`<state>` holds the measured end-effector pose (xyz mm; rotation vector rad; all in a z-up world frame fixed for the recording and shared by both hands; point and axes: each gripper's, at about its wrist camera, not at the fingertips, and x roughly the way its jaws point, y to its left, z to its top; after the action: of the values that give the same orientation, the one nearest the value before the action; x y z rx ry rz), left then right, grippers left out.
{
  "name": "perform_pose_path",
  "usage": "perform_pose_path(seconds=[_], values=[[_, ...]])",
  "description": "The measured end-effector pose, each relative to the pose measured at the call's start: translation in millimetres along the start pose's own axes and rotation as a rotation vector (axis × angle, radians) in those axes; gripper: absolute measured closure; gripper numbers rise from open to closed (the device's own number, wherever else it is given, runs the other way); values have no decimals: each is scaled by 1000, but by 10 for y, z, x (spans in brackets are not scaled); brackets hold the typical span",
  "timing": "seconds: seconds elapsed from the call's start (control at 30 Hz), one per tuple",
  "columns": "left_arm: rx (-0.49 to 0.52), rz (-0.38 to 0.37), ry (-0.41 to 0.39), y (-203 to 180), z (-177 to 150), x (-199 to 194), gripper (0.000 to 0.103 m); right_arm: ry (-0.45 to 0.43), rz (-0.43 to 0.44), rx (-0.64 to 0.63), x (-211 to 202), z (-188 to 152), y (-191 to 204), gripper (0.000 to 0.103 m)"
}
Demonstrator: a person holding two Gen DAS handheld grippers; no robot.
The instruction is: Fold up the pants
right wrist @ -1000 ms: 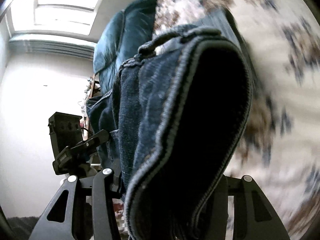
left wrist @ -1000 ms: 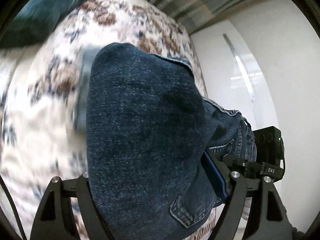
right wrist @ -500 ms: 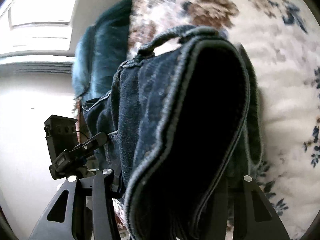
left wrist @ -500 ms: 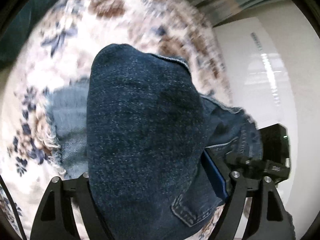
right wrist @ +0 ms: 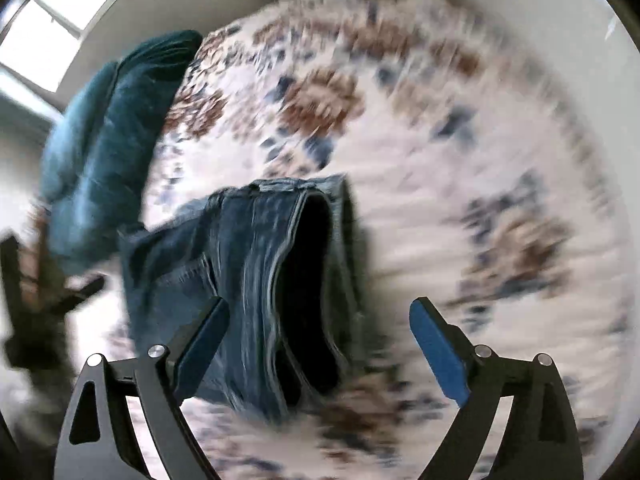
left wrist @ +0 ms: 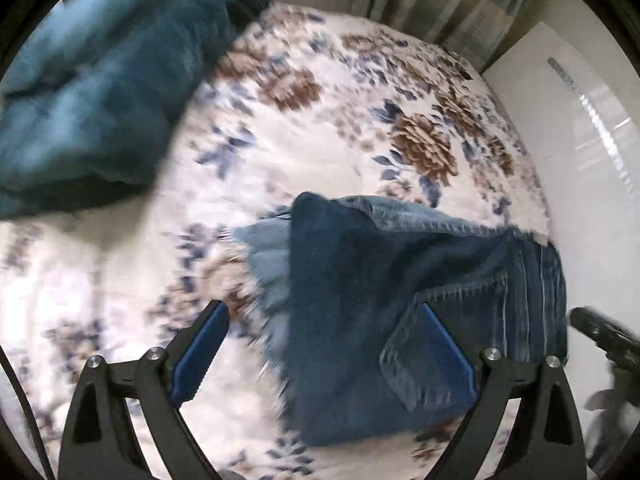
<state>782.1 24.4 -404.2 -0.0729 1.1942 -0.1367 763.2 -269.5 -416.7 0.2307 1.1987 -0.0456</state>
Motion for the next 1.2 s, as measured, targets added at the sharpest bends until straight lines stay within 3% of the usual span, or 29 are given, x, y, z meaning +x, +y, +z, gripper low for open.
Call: perform_pose_path(seconds=[0.07, 0.17, 0.4, 0.8, 1.03, 1.2], values=[[24, 81, -32, -97, -197, -167, 7, -67, -113, -50, -286, -227, 142, 9], [36, 155, -57, -169, -500, -408, 7, -92, -164, -59, -608, -572, 262, 9], [3, 153, -108, -337, -985, -1216, 7, -160, -178, -66, -1629, -1218, 401, 9], [58, 164, -280, -778, -1883, -3169, 7, -304, -132, -120, -3705, -2240, 558, 9], [15, 119, -337, -899, -2380, -4049, 7, -367, -110, -162, -4735, -2889, 637, 9], [26, 125, -372, -959, -2623, -4465, 7, -398, -87, -158, -5281, -3202, 628, 9]])
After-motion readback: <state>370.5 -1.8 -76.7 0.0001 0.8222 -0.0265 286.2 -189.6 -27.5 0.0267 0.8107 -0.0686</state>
